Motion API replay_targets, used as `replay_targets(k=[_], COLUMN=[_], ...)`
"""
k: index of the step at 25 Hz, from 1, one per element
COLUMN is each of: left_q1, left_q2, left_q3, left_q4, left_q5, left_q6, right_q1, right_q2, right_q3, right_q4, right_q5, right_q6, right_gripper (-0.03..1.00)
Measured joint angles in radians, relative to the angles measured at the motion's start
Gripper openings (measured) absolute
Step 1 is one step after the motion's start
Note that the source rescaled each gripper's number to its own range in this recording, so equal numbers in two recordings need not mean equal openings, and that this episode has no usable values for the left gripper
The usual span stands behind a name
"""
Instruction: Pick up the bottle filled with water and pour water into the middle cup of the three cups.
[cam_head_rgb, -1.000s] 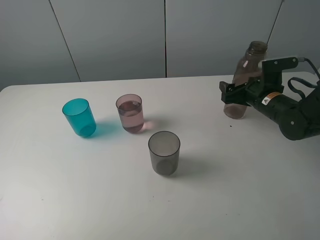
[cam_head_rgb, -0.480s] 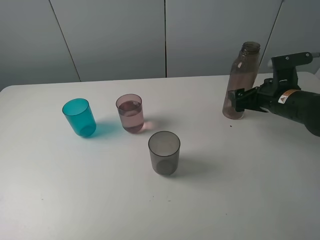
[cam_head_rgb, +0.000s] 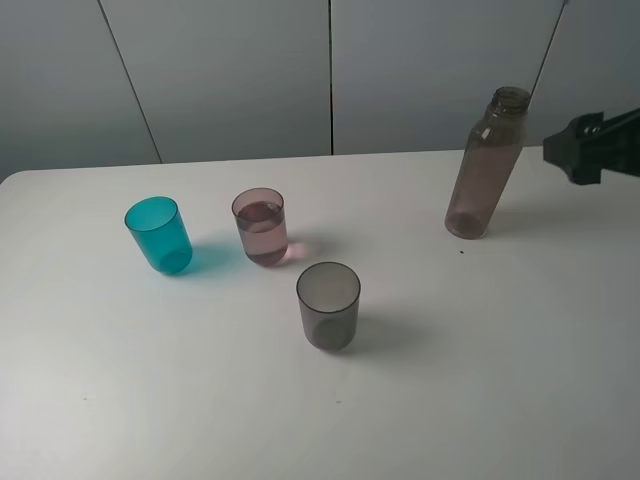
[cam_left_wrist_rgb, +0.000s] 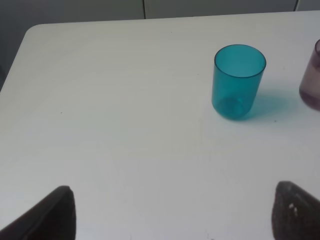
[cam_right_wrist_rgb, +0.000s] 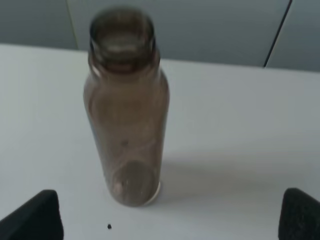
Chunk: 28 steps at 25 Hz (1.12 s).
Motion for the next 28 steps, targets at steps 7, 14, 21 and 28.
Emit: replay_targets(k=[7, 14, 21, 28], left_q1=[0.000, 0.000, 0.000, 0.000], left_q2=[0.000, 0.000, 0.000, 0.000], left_q3=[0.000, 0.000, 0.000, 0.000], left_q4=[0.000, 0.000, 0.000, 0.000], left_q5=[0.000, 0.000, 0.000, 0.000], left_q6=[0.000, 0.000, 0.000, 0.000], right_q1=[0.000, 0.000, 0.000, 0.000], right_q2=[-0.378, -0.590, -0.804, -0.965], right_q3=[-0.161, -0.165, -0.058, 0.011], right_q4=[0.016, 0.124, 0.157, 0.180], right_q5=[0.404, 0.819, 0.976, 0.936], right_q6=[-0.021, -0.116, -0.119, -0.119], right_gripper=[0.79, 0.79, 0.79, 0.79])
